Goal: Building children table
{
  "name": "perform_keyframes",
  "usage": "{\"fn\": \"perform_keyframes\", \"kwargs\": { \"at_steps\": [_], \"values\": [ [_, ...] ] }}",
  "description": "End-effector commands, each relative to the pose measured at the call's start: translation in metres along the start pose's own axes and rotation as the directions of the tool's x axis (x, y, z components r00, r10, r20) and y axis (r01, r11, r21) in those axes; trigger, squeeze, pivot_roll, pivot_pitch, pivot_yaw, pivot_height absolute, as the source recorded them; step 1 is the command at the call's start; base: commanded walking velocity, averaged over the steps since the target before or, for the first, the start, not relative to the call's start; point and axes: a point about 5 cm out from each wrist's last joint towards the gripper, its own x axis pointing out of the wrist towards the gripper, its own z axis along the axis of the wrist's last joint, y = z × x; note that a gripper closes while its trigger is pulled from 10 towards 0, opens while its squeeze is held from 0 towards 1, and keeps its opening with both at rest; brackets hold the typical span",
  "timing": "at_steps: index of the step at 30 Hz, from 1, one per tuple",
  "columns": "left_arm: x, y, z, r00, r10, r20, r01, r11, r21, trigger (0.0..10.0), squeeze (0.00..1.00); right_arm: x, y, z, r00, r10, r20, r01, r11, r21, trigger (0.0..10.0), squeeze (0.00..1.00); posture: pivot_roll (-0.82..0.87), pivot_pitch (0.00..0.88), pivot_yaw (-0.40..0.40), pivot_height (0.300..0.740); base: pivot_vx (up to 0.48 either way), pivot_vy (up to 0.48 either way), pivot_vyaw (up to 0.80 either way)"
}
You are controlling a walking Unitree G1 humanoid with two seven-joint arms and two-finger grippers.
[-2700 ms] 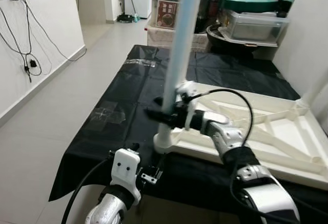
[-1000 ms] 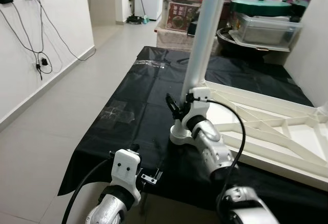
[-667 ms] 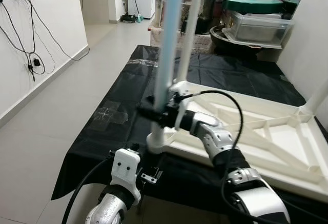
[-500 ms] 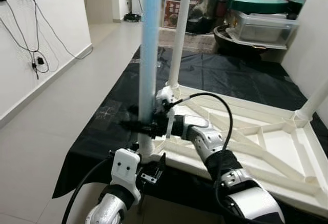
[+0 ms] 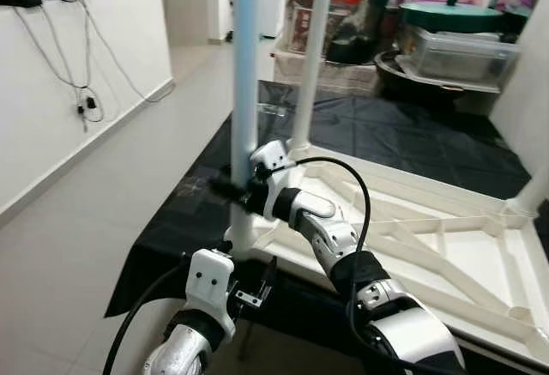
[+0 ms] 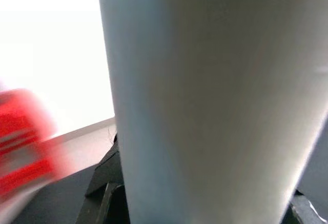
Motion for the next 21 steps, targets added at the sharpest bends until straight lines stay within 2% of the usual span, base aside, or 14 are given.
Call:
{"fn": "perform_keyframes", "kwargs": {
  "at_steps": [1,2,4,6,7,8,9,11,12,13,17,18,20,21],
  "values": [
    [0.000,0.000,-0.001,1.000,-0.002,-0.004,0.002,1.000,-0.003,10.0,0.00,-0.014,-0.033,-0.009,0.978,-0.201,-0.055,0.200,0.979,-0.024,0.0,0.00,0.14,0.000,-0.090,0.740,0.000,0.000,0.00],
    [0.001,-0.001,-0.001,1.000,-0.006,-0.005,0.006,1.000,-0.004,10.0,0.00,-0.032,-0.054,-0.011,0.884,-0.466,-0.032,0.464,0.885,-0.042,0.0,0.00,0.14,0.000,-0.089,0.740,0.000,0.000,0.00],
    [0.001,-0.001,-0.001,1.000,-0.006,-0.005,0.006,1.000,-0.004,10.0,0.00,-0.032,-0.054,-0.011,0.884,-0.466,-0.032,0.464,0.885,-0.042,0.0,0.00,0.14,0.000,-0.089,0.740,0.000,0.000,0.00],
    [0.001,-0.001,-0.001,1.000,-0.009,-0.005,0.009,1.000,-0.005,10.0,0.00,-0.048,-0.060,-0.014,0.793,-0.609,-0.018,0.608,0.793,-0.039,0.0,0.00,0.14,0.000,-0.086,0.740,0.000,0.000,0.00],
    [0.001,-0.001,-0.001,1.000,-0.009,-0.005,0.009,1.000,-0.005,10.0,0.00,-0.048,-0.060,-0.014,0.793,-0.609,-0.018,0.608,0.793,-0.039,0.0,0.00,0.14,0.000,-0.086,0.740,0.000,0.000,0.00],
    [0.001,-0.002,-0.001,1.000,-0.010,-0.005,0.010,1.000,-0.005,10.0,0.00,-0.057,-0.057,-0.017,0.748,-0.664,-0.014,0.663,0.748,-0.036,0.0,0.00,0.14,0.000,-0.086,0.740,0.000,0.000,0.00],
    [0.001,-0.002,-0.001,1.000,-0.010,-0.005,0.010,1.000,-0.005,10.0,0.00,-0.057,-0.057,-0.017,0.748,-0.664,-0.014,0.663,0.748,-0.036,0.0,0.00,0.14,0.000,-0.086,0.740,0.000,0.000,0.00],
    [0.001,-0.002,-0.001,1.000,-0.011,-0.007,0.010,1.000,-0.006,10.0,0.00,-0.073,-0.051,-0.020,0.680,-0.733,-0.013,0.733,0.680,-0.034,0.0,0.00,0.13,0.000,-0.083,0.740,0.000,0.000,0.00],
    [0.001,-0.002,-0.001,1.000,-0.011,-0.007,0.010,1.000,-0.006,10.0,0.00,-0.073,-0.051,-0.020,0.680,-0.733,-0.013,0.733,0.680,-0.034,0.0,0.00,0.13,0.000,-0.083,0.740,0.000,0.000,0.00],
    [0.001,-0.002,-0.002,1.000,-0.012,-0.009,0.012,1.000,-0.008,10.0,0.00,-0.086,-0.049,-0.022,0.617,-0.787,-0.026,0.785,0.617,-0.056,0.0,0.00,0.13,0.000,-0.085,0.740,0.000,0.000,0.00],
    [0.000,-0.003,-0.002,1.000,-0.013,-0.012,0.013,1.000,-0.009,10.0,0.00,-0.094,-0.053,-0.023,0.567,-0.823,-0.036,0.819,0.567,-0.082,0.0,0.00,0.12,0.000,-0.082,0.740,0.000,0.000,0.00],
    [0.000,-0.002,-0.003,1.000,-0.012,-0.013,0.012,1.000,-0.010,10.0,0.00,-0.098,-0.056,-0.024,0.550,-0.834,-0.044,0.829,0.551,-0.093,9.9,0.00,0.12,0.000,-0.082,0.740,0.000,0.000,0.00],
    [-0.001,-0.002,-0.004,1.000,-0.013,-0.018,0.013,1.000,-0.013,10.0,0.00,-0.109,-0.067,-0.027,0.505,-0.862,-0.049,0.853,0.507,-0.125,10.0,0.00,0.12,0.000,-0.076,0.740,0.000,0.000,0.00],
    [-0.001,-0.002,-0.004,1.000,-0.013,-0.018,0.013,1.000,-0.013,10.0,0.00,-0.109,-0.067,-0.027,0.505,-0.862,-0.049,0.853,0.507,-0.125,10.0,0.00,0.12,0.000,-0.076,0.740,0.000,0.000,0.00]
  ]
}}
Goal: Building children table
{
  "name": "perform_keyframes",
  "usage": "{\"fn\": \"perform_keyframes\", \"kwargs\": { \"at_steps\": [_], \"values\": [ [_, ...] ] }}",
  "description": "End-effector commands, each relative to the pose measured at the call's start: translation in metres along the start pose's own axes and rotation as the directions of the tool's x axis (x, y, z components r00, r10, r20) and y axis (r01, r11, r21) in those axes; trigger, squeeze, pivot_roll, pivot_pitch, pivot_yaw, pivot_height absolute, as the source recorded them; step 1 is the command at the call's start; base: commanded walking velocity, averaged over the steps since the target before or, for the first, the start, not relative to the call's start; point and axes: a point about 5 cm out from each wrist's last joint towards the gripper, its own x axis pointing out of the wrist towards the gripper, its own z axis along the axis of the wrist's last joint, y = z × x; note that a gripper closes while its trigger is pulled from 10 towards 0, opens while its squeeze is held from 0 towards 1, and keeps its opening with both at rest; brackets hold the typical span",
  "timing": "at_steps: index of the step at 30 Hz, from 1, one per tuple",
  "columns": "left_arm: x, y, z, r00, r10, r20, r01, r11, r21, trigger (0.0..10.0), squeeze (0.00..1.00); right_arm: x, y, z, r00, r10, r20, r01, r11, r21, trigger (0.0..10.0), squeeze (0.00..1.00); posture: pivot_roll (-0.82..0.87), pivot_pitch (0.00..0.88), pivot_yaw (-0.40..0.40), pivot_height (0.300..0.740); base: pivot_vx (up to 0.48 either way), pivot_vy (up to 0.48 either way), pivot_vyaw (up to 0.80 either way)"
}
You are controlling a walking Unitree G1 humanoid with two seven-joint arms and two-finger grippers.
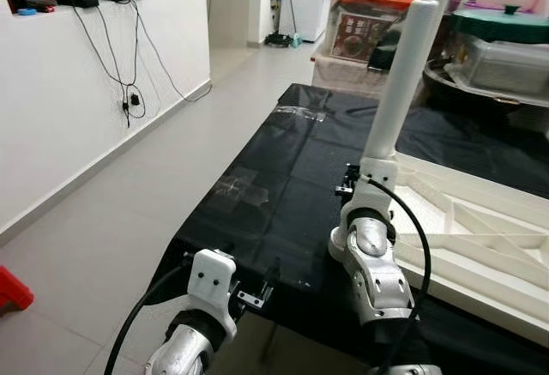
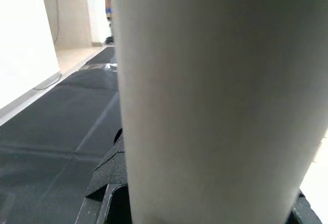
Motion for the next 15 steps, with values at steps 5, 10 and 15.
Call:
{"fn": "perform_keyframes", "kwargs": {
  "at_steps": [5,10,15],
  "values": [
    [-0.001,-0.002,-0.004,1.000,-0.011,-0.021,0.011,1.000,-0.014,10.0,0.00,-0.008,-0.036,-0.017,0.988,-0.152,-0.029,0.148,0.983,-0.109,10.0,1.00,0.12,0.000,-0.070,0.740,0.000,0.000,0.00],
    [-0.001,-0.002,-0.005,1.000,-0.009,-0.025,0.009,1.000,-0.010,10.0,0.00,-0.017,-0.038,-0.015,0.993,-0.119,0.006,0.118,0.983,-0.142,10.0,0.00,0.11,0.000,-0.068,0.740,0.000,0.000,0.00],
    [-0.002,-0.002,-0.007,0.999,-0.004,-0.040,0.004,1.000,-0.016,10.0,0.00,-0.036,-0.036,-0.017,0.996,0.082,0.035,-0.077,0.990,-0.119,10.0,0.00,0.11,0.000,-0.064,0.740,0.000,0.000,0.00]
  ]
}}
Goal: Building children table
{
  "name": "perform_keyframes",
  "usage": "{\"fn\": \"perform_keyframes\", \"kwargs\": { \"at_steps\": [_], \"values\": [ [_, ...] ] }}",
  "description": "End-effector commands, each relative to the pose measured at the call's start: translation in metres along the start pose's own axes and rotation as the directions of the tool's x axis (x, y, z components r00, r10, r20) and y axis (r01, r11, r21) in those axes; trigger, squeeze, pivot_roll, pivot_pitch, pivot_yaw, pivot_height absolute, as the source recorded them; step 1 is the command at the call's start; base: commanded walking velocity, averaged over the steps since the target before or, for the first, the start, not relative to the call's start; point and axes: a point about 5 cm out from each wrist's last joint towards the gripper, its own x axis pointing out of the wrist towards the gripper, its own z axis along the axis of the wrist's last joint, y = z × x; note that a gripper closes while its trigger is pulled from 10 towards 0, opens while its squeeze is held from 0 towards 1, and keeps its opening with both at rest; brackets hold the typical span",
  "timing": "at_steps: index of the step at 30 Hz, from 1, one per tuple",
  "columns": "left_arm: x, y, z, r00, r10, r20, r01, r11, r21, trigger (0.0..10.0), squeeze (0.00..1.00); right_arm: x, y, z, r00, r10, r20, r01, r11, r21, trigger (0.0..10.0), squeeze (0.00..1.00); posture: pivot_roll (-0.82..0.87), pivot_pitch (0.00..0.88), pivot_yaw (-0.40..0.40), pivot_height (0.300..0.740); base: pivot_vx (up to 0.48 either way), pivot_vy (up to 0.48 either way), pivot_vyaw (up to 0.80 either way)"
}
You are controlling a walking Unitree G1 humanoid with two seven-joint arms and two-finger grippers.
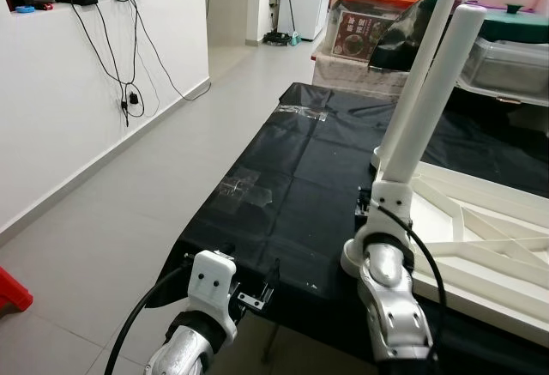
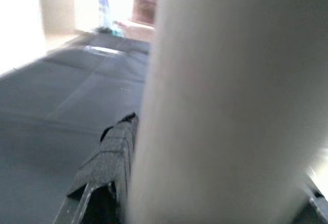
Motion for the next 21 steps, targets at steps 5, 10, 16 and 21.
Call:
{"fn": "perform_keyframes", "kwargs": {
  "at_steps": [5,10,16,21],
  "values": [
    [-0.002,0.000,-0.007,0.999,0.003,-0.042,-0.004,1.000,-0.011,10.0,0.00,-0.020,-0.019,-0.013,0.997,0.051,-0.054,-0.053,0.998,-0.020,10.0,0.00,0.10,0.000,-0.061,0.740,0.000,0.000,0.00],
    [-0.001,0.000,-0.008,0.999,-0.002,-0.046,0.001,1.000,-0.011,10.0,0.00,-0.023,-0.029,-0.016,0.996,0.014,-0.089,-0.015,1.000,-0.010,10.0,0.00,0.10,0.000,-0.055,0.740,0.000,0.000,0.00],
    [-0.001,0.002,-0.011,0.998,0.004,-0.058,-0.004,1.000,-0.007,10.0,0.00,-0.033,-0.036,-0.020,0.994,0.044,-0.103,-0.047,0.998,-0.032,10.0,0.00,0.09,0.000,-0.052,0.740,0.000,0.000,0.00],
    [-0.003,0.007,-0.016,0.996,0.025,-0.089,-0.025,1.000,-0.008,10.0,0.00,-0.048,-0.042,-0.029,0.986,0.078,-0.150,-0.083,0.996,-0.031,10.0,0.00,0.09,0.000,-0.048,0.740,0.000,0.000,0.00]
  ]
}}
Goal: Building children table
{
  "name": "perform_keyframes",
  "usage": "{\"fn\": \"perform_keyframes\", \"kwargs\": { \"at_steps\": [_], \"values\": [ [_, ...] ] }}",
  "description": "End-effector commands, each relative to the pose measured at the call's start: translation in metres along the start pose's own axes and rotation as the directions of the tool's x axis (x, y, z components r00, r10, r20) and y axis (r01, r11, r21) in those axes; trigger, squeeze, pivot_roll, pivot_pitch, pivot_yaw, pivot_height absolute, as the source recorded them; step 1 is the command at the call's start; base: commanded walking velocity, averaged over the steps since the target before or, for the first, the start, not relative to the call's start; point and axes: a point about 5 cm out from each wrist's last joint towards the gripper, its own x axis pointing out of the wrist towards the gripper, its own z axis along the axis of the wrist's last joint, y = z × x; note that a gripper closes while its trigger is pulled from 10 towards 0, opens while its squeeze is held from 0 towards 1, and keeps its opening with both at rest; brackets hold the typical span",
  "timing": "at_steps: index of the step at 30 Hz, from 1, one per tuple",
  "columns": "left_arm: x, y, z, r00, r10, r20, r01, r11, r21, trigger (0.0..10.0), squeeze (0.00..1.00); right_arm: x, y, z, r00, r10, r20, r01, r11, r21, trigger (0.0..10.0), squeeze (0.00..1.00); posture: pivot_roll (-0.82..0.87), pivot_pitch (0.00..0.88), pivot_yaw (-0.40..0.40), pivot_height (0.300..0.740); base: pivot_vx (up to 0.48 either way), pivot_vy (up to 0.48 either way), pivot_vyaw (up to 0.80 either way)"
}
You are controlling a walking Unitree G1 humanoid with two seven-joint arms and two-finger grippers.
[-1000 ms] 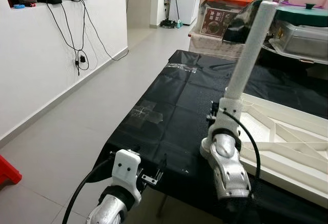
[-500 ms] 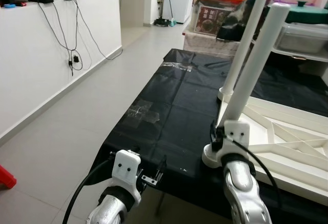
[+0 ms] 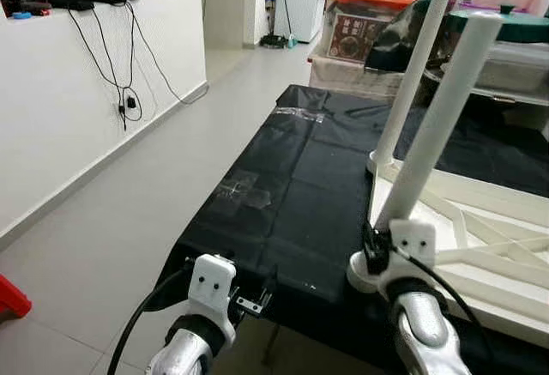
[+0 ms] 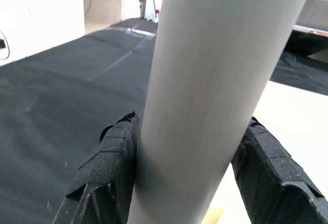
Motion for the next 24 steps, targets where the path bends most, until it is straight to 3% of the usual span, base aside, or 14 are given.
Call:
{"fn": "perform_keyframes", "kwargs": {
  "at_steps": [1,6,13,20,24],
  "values": [
    [-0.001,0.002,-0.006,0.999,0.004,-0.033,-0.004,1.000,-0.003,10.0,0.00,-0.003,-0.015,-0.011,0.996,-0.064,-0.065,0.063,0.998,-0.021,10.0,0.00,0.09,0.000,-0.048,0.740,0.000,0.000,0.00],
    [-0.001,0.003,-0.009,0.999,0.007,-0.047,-0.008,1.000,-0.003,10.0,0.00,-0.001,-0.006,-0.015,0.996,-0.041,-0.085,0.041,0.999,0.005,10.0,0.00,0.09,0.000,-0.049,0.740,0.000,0.000,-0.44],
    [-0.003,0.006,-0.010,0.998,0.024,-0.054,-0.025,1.000,-0.007,10.0,0.00,0.000,-0.001,-0.007,0.996,-0.032,-0.081,0.032,0.999,-0.008,10.0,0.00,0.09,0.000,-0.049,0.740,0.000,0.000,0.00],
    [-0.004,0.006,-0.011,0.998,0.018,-0.064,-0.019,1.000,-0.009,10.0,0.00,-0.004,-0.007,-0.009,0.988,-0.106,-0.115,0.104,0.994,-0.018,10.0,0.00,0.09,0.000,-0.050,0.740,0.000,0.402,0.00],
    [-0.004,0.005,-0.011,0.998,0.017,-0.063,-0.018,1.000,-0.006,10.0,0.00,-0.005,-0.013,-0.010,0.979,-0.155,-0.133,0.152,0.988,-0.036,10.0,0.00,0.09,0.000,-0.050,0.740,0.000,0.000,0.00]
  ]
}}
